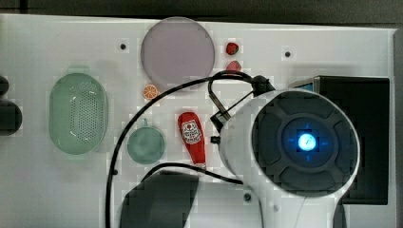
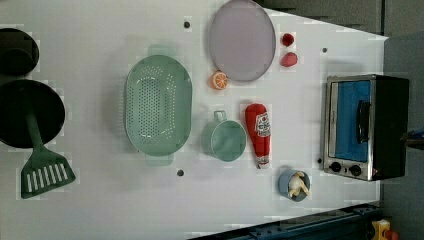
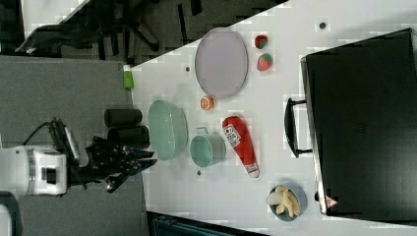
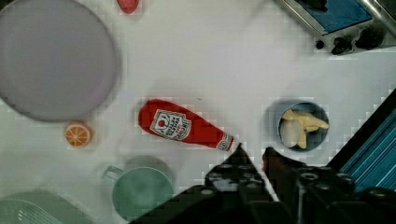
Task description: Flap open oven.
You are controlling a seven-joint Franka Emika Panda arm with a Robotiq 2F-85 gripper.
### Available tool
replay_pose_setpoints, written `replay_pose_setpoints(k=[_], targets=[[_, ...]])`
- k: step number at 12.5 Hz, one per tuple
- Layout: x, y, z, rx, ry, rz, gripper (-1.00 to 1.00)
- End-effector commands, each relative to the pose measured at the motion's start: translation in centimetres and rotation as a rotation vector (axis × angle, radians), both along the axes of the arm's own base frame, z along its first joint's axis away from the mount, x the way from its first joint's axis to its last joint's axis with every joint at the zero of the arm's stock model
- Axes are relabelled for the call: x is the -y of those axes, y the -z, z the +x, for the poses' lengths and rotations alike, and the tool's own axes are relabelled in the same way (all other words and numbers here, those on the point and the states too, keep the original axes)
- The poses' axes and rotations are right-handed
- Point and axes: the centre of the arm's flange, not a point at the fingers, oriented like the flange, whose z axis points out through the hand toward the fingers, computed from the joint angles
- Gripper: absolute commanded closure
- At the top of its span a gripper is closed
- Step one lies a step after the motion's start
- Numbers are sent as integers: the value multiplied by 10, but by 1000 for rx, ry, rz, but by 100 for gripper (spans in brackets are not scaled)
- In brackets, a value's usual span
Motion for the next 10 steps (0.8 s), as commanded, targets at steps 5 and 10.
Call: replay_pose_setpoints(k=[5, 10], targets=[[107, 60, 3, 19, -509, 32, 65], [170, 134, -3, 75, -721, -23, 65]])
